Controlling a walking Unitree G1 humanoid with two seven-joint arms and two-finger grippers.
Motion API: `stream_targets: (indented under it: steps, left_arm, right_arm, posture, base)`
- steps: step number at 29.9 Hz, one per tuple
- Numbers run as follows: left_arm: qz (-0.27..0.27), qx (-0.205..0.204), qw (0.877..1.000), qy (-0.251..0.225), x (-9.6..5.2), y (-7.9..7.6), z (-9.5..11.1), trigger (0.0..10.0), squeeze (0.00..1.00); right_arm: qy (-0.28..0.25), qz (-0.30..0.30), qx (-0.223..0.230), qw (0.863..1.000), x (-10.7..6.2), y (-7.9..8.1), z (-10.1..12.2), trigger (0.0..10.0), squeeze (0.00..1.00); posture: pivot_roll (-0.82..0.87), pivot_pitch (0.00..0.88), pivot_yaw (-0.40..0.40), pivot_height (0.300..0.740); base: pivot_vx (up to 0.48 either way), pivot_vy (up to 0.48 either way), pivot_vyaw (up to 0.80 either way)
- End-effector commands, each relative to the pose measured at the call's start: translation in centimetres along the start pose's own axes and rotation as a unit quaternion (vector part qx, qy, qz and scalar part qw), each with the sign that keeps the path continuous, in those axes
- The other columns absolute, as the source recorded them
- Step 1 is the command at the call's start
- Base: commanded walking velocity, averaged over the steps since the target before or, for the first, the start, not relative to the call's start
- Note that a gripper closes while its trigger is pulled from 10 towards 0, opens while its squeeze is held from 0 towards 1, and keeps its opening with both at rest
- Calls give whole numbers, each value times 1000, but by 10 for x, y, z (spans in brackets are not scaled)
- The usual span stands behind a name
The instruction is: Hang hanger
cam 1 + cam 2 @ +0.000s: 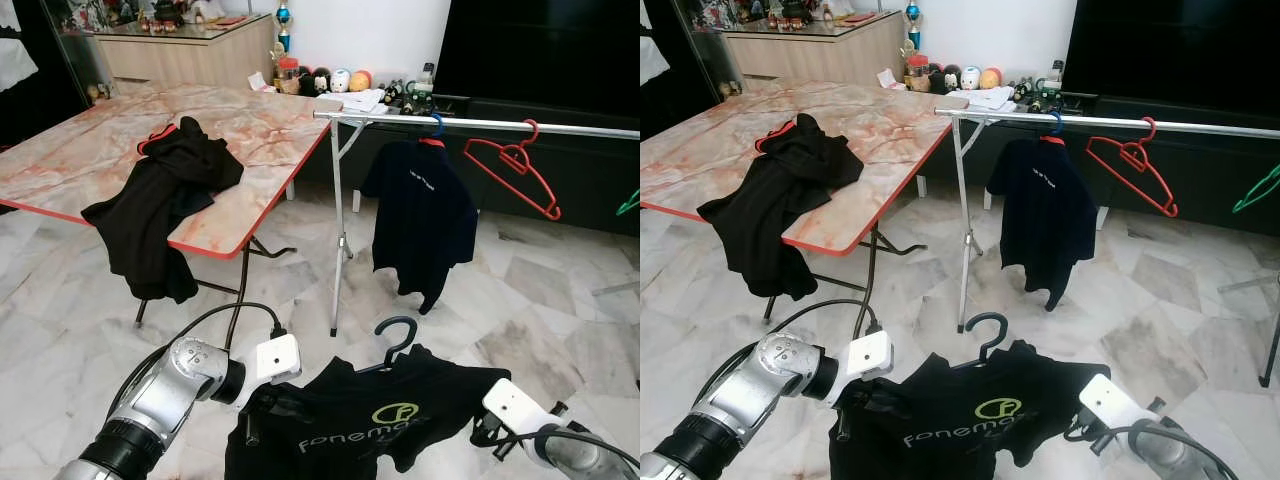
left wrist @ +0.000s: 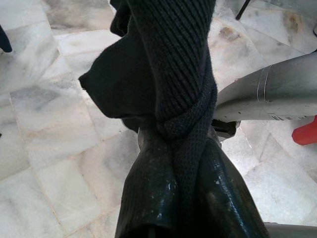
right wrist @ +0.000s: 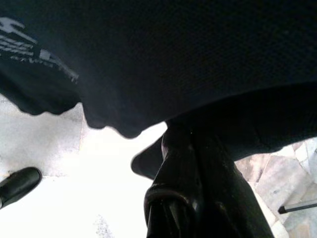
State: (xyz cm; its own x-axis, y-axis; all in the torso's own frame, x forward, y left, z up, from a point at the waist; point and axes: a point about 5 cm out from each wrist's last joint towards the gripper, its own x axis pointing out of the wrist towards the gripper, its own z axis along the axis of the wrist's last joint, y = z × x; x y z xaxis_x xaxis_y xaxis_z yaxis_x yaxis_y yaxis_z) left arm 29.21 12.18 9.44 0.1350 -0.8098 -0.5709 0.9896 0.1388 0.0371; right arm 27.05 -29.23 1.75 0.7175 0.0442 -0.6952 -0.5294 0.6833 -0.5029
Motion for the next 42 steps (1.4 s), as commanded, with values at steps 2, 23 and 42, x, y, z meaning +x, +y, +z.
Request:
stream_targets:
  steps: [2,23,42]
  left_arm:
    - [0,11,1000,-14,-1,0,7,0,0]
    - [-2,8,1000,-13,0,-1,6,0,0]
    - [-6,6,1000,-12,5,-3,4,0,0]
  right_arm:
    - [-3,3,7,1000,1,-1,3,0,0]
    - [-7,14,34,999,2,0,5,0,0]
    - [7,-68,270,961,-4,-14,-8,10000,1000]
  posture:
    - [-52,10,45,740]
    - [-55,10,43,740]
    - [-79,20,44,740]
  base:
    - [0,0,0]
    - [0,0,0]
    - [0,0,0]
